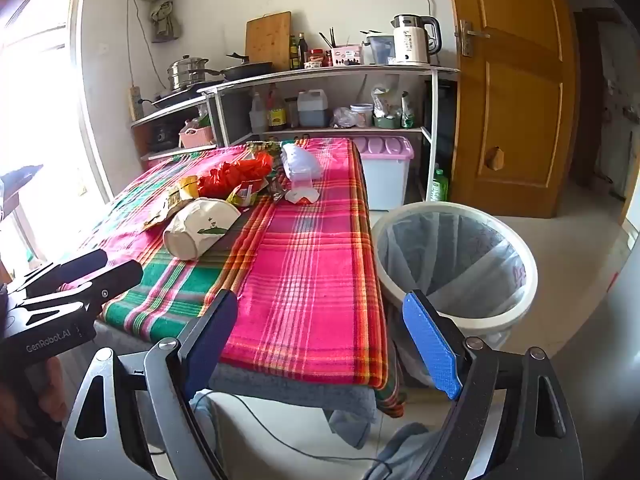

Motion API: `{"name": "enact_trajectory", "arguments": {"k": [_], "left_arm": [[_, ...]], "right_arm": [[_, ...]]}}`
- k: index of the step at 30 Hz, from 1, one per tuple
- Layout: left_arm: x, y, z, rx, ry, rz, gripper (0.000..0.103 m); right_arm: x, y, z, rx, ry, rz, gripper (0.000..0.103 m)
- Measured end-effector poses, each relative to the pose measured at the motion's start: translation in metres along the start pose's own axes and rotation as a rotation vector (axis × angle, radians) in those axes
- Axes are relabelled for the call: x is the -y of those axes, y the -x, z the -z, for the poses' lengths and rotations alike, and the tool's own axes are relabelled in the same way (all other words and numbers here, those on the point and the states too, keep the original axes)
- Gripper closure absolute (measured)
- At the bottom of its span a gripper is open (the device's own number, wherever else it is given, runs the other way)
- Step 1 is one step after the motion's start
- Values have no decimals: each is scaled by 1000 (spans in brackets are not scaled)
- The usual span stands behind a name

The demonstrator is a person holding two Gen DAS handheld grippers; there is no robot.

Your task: Collect trash

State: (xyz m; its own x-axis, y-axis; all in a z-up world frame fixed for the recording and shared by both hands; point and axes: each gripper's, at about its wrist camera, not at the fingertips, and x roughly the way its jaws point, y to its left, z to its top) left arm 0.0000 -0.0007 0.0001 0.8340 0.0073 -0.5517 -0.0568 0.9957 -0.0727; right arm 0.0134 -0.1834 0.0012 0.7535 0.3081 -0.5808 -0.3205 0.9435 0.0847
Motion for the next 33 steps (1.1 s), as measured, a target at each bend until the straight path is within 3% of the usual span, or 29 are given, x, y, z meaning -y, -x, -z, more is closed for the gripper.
{"name": "enact_trajectory", "arguments": {"k": [33], "left_arm": [[2,9,-2,14,-14,7,26]], "right_arm": [[-1,5,-2,6,3,-4,18]]}}
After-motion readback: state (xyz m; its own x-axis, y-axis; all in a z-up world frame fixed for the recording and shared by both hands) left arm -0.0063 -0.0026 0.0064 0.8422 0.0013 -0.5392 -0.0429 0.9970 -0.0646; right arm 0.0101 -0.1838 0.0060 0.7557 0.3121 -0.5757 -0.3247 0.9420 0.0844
